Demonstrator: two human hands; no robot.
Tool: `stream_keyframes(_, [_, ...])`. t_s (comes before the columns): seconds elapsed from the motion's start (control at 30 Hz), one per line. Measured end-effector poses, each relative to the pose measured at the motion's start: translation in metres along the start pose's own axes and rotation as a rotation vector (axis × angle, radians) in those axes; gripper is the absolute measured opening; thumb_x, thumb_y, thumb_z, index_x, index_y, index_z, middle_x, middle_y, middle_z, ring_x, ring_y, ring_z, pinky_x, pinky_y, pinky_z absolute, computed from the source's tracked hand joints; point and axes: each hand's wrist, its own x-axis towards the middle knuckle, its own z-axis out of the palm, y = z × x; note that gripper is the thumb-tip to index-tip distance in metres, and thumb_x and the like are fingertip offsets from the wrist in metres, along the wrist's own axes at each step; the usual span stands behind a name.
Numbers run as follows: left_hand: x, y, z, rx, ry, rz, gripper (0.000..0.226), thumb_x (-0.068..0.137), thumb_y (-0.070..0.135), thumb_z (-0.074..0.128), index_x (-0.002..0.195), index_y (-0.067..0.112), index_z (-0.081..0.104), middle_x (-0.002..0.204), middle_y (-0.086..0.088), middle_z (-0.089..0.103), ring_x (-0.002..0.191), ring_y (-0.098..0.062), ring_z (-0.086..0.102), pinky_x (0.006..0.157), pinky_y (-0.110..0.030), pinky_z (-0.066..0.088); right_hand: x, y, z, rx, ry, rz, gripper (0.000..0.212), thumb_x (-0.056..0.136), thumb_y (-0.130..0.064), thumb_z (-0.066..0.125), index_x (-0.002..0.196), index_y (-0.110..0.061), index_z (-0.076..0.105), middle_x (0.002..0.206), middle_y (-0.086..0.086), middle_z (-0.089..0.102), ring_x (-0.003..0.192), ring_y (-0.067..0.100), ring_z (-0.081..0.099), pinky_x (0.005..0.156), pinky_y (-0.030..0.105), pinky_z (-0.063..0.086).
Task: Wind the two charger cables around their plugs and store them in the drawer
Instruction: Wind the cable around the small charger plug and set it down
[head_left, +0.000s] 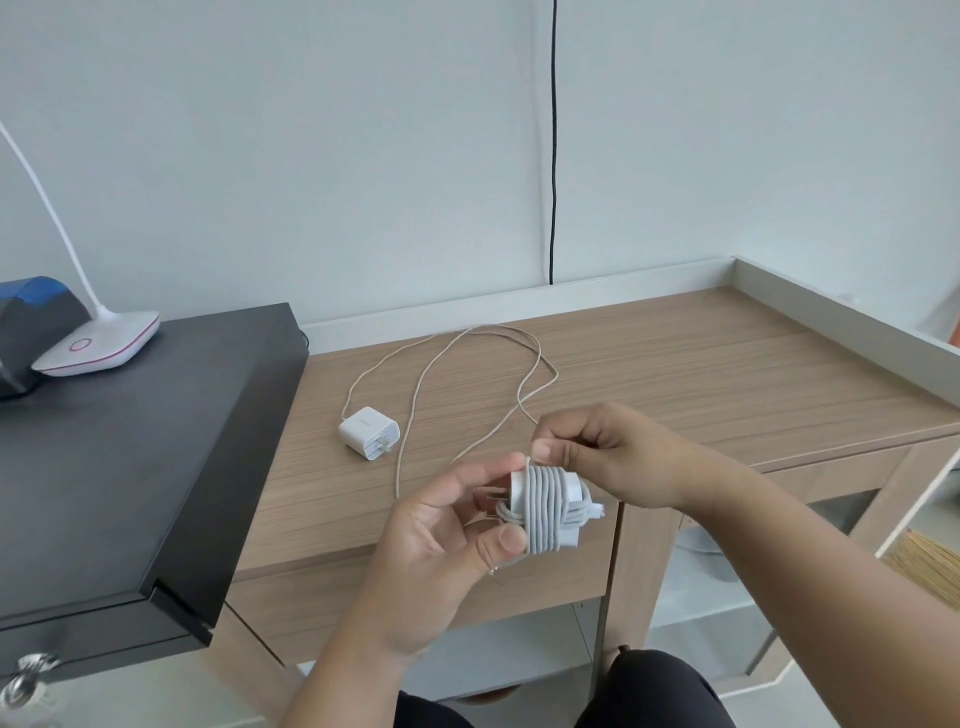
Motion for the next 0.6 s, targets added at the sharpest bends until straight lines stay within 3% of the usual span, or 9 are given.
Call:
stream_keyframes(0.07, [0.002,0.000,0.001,-0.070,0.022,0.005,0.054,0.061,0.035,0.089,0.111,0.022,0.072,0.100,-0.002,0.072,0.095,-0.015,0.064,0.079,-0.029,0.053,-0.002,0.005,0.009,0.150,-0.018,0.034,0.030,0.092,-0.031,0.050,0.072,-0.012,0.060,0.063,-0.004,0.051,0.060,0.004,0.045,0.058,0.021,0.037])
stream_keyframes(0.13, [0.005,0.000,0.001,-0.142,0.042,0.018,0.054,0.060,0.033,0.090,0.110,0.022,0.073,0.100,-0.003,0.072,0.095,-0.015,0.064,0.078,-0.030,0.055,-0.005,0.005,0.017,0.246,-0.046,0.056,0.022,0.093,-0.016,0.050,0.075,-0.016,0.062,0.067,-0.013,0.057,0.063,0.000,0.049,0.063,0.015,0.038])
stream_keyframes(0.2, [0.008,0.001,0.002,-0.214,0.052,0.033,0.053,0.059,0.029,0.091,0.109,0.020,0.074,0.101,-0.005,0.072,0.096,-0.018,0.065,0.078,-0.030,0.055,-0.008,0.006,0.024,0.296,-0.064,0.105,0.026,0.094,0.001,0.047,0.073,-0.009,0.061,0.058,-0.014,0.054,0.054,-0.003,0.045,0.057,0.010,0.035])
stream_keyframes(0.3, [0.015,0.000,0.004,-0.277,0.117,0.053,0.056,0.056,0.029,0.092,0.108,0.018,0.074,0.103,-0.008,0.073,0.099,-0.021,0.067,0.077,-0.029,0.056,-0.008,0.006,0.034,0.288,0.008,0.140,0.030,0.090,-0.014,0.046,0.072,0.009,0.051,0.047,-0.012,0.033,0.044,0.002,0.026,0.047,0.013,0.025])
stream_keyframes(0.43, [0.024,0.000,0.004,-0.315,0.236,0.107,0.056,0.060,0.025,0.091,0.111,0.013,0.070,0.101,-0.006,0.073,0.093,-0.016,0.069,0.071,-0.024,0.055,-0.006,-0.003,0.043,0.170,0.081,0.087,0.028,0.094,-0.027,0.047,0.071,-0.014,0.058,0.049,-0.016,0.042,0.048,0.001,0.037,0.052,0.013,0.029])
stream_keyframes(0.5, [0.029,-0.002,0.005,-0.307,0.296,0.108,0.047,0.069,0.010,0.079,0.114,0.009,0.065,0.095,-0.003,0.074,0.086,-0.013,0.068,0.068,-0.022,0.054,-0.008,-0.005,0.046,0.010,0.118,0.112,0.031,0.097,-0.027,0.049,0.072,-0.014,0.060,0.051,-0.012,0.044,0.051,0.003,0.040,0.053,0.017,0.032])
stream_keyframes(0.6, [0.032,-0.008,0.003,-0.189,0.351,0.107,0.042,0.073,0.007,0.069,0.114,0.013,0.065,0.092,0.002,0.075,0.088,-0.011,0.067,0.073,-0.021,0.053,-0.014,-0.011,0.049,-0.236,0.118,0.087,0.027,0.098,-0.028,0.048,0.076,-0.014,0.056,0.060,0.000,0.054,0.056,0.012,0.047,0.058,0.028,0.041])
